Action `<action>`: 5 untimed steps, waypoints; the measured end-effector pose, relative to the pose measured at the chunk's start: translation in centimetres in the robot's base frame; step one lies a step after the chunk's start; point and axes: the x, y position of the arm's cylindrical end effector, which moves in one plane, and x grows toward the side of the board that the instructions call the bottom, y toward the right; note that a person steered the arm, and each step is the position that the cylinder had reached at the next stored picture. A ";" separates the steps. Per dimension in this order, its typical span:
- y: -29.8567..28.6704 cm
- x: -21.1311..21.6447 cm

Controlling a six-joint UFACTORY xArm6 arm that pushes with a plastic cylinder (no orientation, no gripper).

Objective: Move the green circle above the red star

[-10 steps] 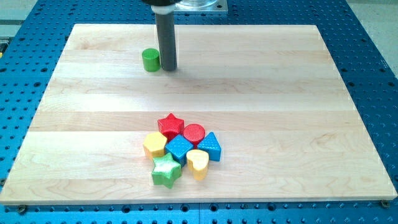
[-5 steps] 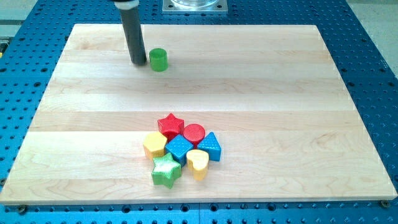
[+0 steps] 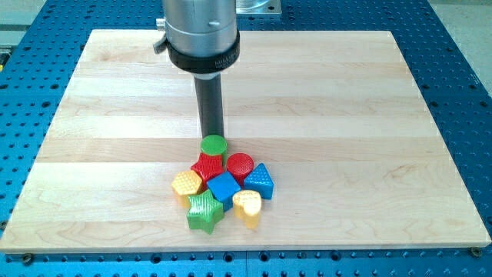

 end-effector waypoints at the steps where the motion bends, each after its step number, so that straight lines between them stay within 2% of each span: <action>1: 0.1 0.2; 4: 0.0 -0.1; 5: 3.7 -6.3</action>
